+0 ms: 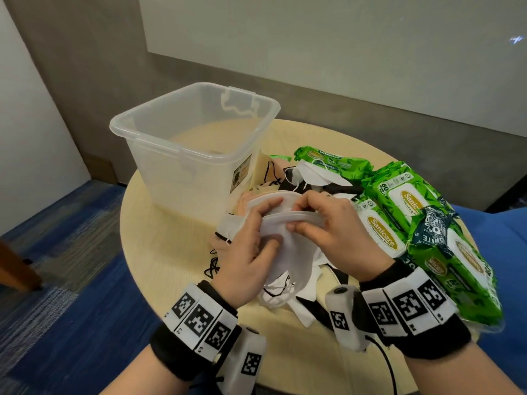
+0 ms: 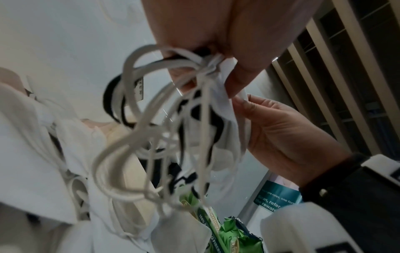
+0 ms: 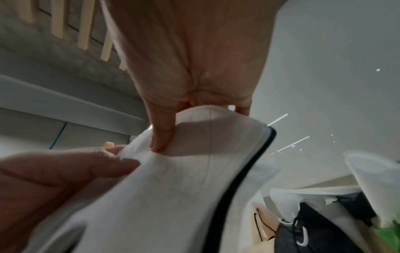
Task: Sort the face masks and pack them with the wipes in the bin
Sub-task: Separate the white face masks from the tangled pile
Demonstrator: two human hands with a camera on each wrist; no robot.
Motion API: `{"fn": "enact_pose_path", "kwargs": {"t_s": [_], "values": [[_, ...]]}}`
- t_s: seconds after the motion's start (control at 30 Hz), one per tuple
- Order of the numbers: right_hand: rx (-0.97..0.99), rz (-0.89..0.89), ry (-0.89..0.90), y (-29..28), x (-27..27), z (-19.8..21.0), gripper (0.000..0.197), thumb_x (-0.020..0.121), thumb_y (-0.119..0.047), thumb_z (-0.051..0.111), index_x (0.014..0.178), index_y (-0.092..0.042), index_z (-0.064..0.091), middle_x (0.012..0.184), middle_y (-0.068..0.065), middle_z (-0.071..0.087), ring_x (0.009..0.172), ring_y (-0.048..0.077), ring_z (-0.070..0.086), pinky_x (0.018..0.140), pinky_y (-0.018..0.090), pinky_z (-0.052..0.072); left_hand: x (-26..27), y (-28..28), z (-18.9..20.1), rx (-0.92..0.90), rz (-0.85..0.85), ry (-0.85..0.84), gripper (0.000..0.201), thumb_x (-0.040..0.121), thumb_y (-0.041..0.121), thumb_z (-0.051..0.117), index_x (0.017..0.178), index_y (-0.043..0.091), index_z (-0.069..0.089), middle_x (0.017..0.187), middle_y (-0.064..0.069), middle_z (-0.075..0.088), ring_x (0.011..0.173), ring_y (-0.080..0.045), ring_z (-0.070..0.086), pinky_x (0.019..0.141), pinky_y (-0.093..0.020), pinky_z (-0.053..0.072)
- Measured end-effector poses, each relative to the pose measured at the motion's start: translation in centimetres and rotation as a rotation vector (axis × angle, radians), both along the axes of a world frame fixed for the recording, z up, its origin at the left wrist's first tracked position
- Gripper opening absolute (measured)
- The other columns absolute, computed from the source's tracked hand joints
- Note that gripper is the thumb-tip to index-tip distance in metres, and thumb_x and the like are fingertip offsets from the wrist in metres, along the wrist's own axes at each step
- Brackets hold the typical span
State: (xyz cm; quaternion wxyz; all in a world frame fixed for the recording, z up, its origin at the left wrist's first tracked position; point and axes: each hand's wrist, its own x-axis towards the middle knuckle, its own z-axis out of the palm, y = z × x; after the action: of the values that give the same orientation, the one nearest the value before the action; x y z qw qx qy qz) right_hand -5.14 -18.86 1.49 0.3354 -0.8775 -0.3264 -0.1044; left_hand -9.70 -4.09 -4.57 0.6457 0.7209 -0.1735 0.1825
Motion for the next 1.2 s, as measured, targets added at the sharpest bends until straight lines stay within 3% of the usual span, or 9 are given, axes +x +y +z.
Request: {"fn": "enact_pose_path", "kwargs": {"t_s": [0.13,0.33,0.4,0.53,0.73,0.83,0.97,1.1,1.2], "values": [[0.214,0.042,0.172,0.0,-0.1,0.1,0.012,0.072,-0.023,0.065,0.079,-0.025,0.055,0.075,-0.012,0.061,0.072,0.001,0.056,0.067,0.019,0.043,0.1,-0.3,0.0,0.004,-0.006,-0.036,0.053,0.087,0.008,0.046,0.132,0.028,0.027,0.131,0.016,0.038,0.122,0.005,0.04,0.102,-0.012,0.032],[0.216,0.051,0.171,0.1,-0.1,-0.2,0.021,0.075,-0.015,0.072,0.089,-0.026,0.06,0.086,-0.007,0.066,0.083,0.002,0.059,0.074,0.013,0.045,-0.1,-0.7,-0.2,0.033,0.039,-0.085,0.059,0.091,0.002,0.045,0.139,0.018,0.013,0.134,0.021,0.028,0.122,0.021,0.031,0.1,-0.002,0.026],[0.169,0.062,0.049,0.1,-0.2,-0.2,0.018,0.071,-0.02,0.072,0.087,-0.022,0.063,0.083,-0.007,0.065,0.083,0.004,0.057,0.072,0.012,0.042,-0.1,-0.6,-0.3,0.029,0.058,-0.081,0.059,0.091,0.006,0.046,0.139,0.022,0.017,0.136,0.017,0.032,0.124,0.015,0.035,0.103,-0.007,0.029],[0.161,0.097,-0.081,-0.2,0.0,-0.7,0.011,0.068,-0.017,0.074,0.072,-0.012,0.065,0.07,0.002,0.061,0.067,0.013,0.053,0.061,0.032,0.042,-0.2,-0.3,-0.3,-0.04,0.048,-0.038,0.052,0.088,0.021,0.051,0.133,0.037,0.029,0.131,0.005,0.045,0.118,-0.004,0.05,0.101,-0.025,0.042],[0.22,0.132,-0.057,-0.5,0.2,-0.8,0.005,0.067,-0.011,0.073,0.066,-0.009,0.068,0.077,0.005,0.062,0.072,0.019,0.06,0.064,0.04,0.048,-0.1,-0.1,-0.1,-0.092,0.037,-0.021,0.042,0.081,0.006,0.058,0.119,0.023,0.049,0.117,0.025,0.054,0.117,-0.003,0.051,0.1,-0.026,0.042],[0.233,0.167,-0.028,-0.7,0.3,-0.7,0.005,0.066,-0.003,0.071,0.065,-0.006,0.067,0.079,0.002,0.065,0.076,0.009,0.062,0.069,0.034,0.05,-0.2,0.2,-0.1,-0.099,0.049,0.019,0.033,0.078,0.024,0.058,0.11,0.03,0.056,0.111,0.024,0.06,0.112,-0.003,0.054,0.099,-0.029,0.043],[0.274,0.189,0.053,-0.9,0.3,-0.7,0.007,0.066,-0.002,0.072,0.066,-0.008,0.068,0.08,-0.001,0.068,0.077,0.009,0.064,0.072,0.029,0.051,-0.3,0.4,0.2,-0.096,0.044,0.066,0.026,0.076,0.026,0.063,0.1,0.036,0.068,0.102,0.017,0.068,0.104,-0.006,0.061,0.096,-0.033,0.047],[0.234,0.157,0.209,-1.4,0.2,0.3,0.008,0.064,-0.011,0.075,0.065,-0.012,0.067,0.066,0.0,0.066,0.066,0.007,0.06,0.065,0.024,0.047,-0.1,0.6,0.1,-0.102,0.045,0.15,0.029,0.072,0.03,0.069,0.098,0.042,0.069,0.102,0.013,0.07,0.103,-0.008,0.062,0.094,-0.045,0.049],[0.151,0.185,0.341,-1.9,0.2,1.6,0.018,0.062,-0.003,0.081,0.067,-0.012,0.067,0.063,-0.003,0.063,0.063,0.001,0.054,0.062,0.015,0.042,-0.3,0.7,0.2,-0.113,0.0,0.189,0.034,0.065,0.038,0.068,0.099,0.038,0.07,0.107,0.007,0.069,0.108,-0.009,0.06,0.097,-0.043,0.048]]}}
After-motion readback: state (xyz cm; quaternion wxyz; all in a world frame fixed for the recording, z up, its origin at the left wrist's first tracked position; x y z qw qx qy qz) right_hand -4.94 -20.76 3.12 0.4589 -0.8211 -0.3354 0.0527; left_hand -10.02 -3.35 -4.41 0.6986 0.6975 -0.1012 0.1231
